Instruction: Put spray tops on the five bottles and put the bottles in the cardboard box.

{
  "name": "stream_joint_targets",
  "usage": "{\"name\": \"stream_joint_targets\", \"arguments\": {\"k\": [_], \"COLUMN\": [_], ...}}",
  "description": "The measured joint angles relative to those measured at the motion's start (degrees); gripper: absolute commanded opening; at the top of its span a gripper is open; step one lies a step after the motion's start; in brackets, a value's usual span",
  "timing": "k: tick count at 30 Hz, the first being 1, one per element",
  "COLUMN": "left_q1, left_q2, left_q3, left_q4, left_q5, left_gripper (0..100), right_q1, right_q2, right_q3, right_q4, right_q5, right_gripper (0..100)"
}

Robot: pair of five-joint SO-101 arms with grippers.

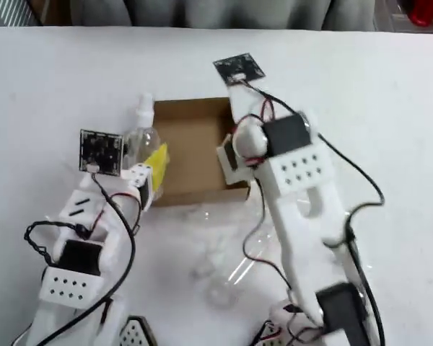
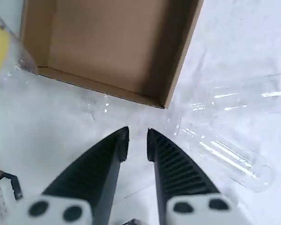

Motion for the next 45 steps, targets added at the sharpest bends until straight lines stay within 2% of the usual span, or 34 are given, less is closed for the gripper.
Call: {"name": "stream_joint_targets", "arguments": {"k": [5, 10, 18, 25, 28, 32, 38, 40, 45], "left_q1": [-3.7, -4.4, -4.4, -4.3, -4.5, -4.4, -4.4, -4.4, -4.5], "left_q2": [0.0, 0.0, 0.0, 0.0, 0.0, 0.0, 0.0, 0.0, 0.0], "left_q3": [0.0, 0.0, 0.0, 0.0, 0.4, 0.5, 0.5, 0.5, 0.5], "left_q4": [-1.6, -2.2, -2.2, -8.4, -10.5, -11.1, -11.2, -11.4, -11.4], "left_q5": [4.1, 5.2, 5.7, 6.0, 9.0, 10.4, 10.5, 10.5, 10.5], "left_gripper": [2, 2, 2, 2, 2, 2, 2, 2, 2], "right_q1": [-1.4, -3.9, -9.0, -13.7, -17.1, -22.5, -26.0, -27.3, -27.1], "right_q2": [-7.9, -16.6, -31.3, -32.8, -32.9, -32.9, -32.9, -33.0, -33.0], "right_q3": [6.6, 18.3, 38.2, 54.7, 60.2, 63.6, 64.9, 64.9, 66.0], "right_q4": [-1.5, -8.4, -30.4, -52.6, -59.3, -62.2, -61.6, -61.1, -62.7], "right_q5": [4.1, 5.7, 5.7, 5.7, 5.7, 5.7, 5.5, 2.0, -13.6], "right_gripper": [4.0, 4.0, 4.1, 4.1, 4.5, 4.6, 4.6, 4.6, 4.1]}}
